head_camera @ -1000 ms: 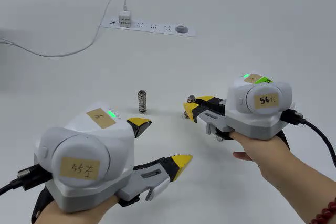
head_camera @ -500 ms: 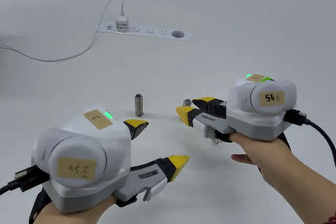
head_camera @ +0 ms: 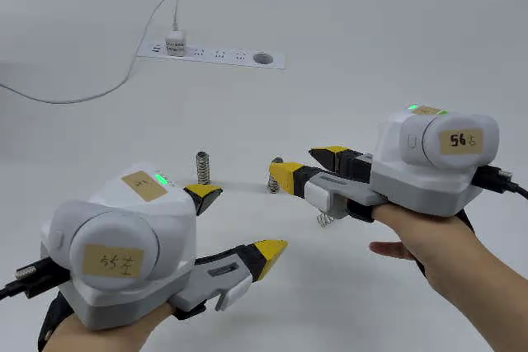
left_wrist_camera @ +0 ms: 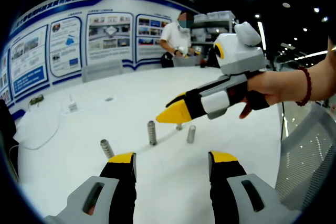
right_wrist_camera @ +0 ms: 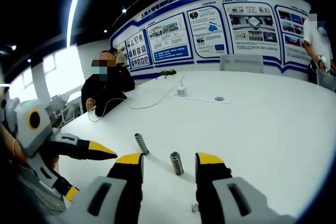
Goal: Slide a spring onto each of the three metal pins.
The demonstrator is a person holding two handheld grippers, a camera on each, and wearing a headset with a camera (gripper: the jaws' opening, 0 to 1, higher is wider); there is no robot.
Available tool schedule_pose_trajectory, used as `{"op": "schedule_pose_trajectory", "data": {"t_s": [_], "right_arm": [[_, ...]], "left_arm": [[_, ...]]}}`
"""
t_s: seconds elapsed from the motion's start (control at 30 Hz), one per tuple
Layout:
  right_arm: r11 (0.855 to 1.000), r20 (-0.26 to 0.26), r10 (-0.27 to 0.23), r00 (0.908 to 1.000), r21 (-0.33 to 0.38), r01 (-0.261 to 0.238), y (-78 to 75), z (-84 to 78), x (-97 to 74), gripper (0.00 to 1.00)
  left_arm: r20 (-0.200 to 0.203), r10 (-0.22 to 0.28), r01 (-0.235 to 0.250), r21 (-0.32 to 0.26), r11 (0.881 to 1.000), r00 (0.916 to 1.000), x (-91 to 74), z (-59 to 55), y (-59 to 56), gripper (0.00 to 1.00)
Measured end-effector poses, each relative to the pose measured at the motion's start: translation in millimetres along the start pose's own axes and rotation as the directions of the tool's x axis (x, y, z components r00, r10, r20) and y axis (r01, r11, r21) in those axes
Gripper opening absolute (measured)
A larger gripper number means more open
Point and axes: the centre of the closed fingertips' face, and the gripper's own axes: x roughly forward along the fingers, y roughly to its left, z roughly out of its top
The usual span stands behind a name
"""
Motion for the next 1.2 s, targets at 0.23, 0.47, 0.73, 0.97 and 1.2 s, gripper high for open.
{"op": "schedule_pose_trajectory", "data": {"t_s": [0.23, 0.47, 0.73, 0.97, 1.2], "right_arm": [[1.000, 0.018, -0.016, 0.9997, 0.017, 0.016, -3.9, 6.1, -18.1, 0.45], [1.000, 0.047, -0.017, 0.9988, 0.018, 0.016, -4.8, 6.0, -37.2, 0.49], [0.999, 0.064, -0.038, 0.9972, 0.039, 0.035, -14.1, 0.2, -57.0, 0.52], [0.999, 0.073, -0.031, 0.9969, 0.034, 0.028, -17.3, -5.9, -70.7, 0.53], [1.000, 0.091, -0.012, 0.9957, 0.024, 0.009, -17.5, -7.3, -84.1, 0.55]], "left_arm": [[-0.007, -0.031, 0.031, 0.036, 0.999, 0.9995, 11.2, 0.9, -8.1, 0.57], [-0.017, -0.053, 0.054, 0.046, 0.997, 0.9984, 20.0, -0.8, -15.8, 0.56], [-0.029, -0.067, 0.069, 0.102, 0.992, 0.9974, 33.1, -4.4, -20.6, 0.53], [-0.032, -0.087, 0.091, 0.123, 0.988, 0.9957, 47.9, -4.1, -25.3, 0.50], [-0.040, -0.110, 0.114, 0.139, 0.984, 0.9932, 64.3, -2.3, -32.3, 0.47]]}}
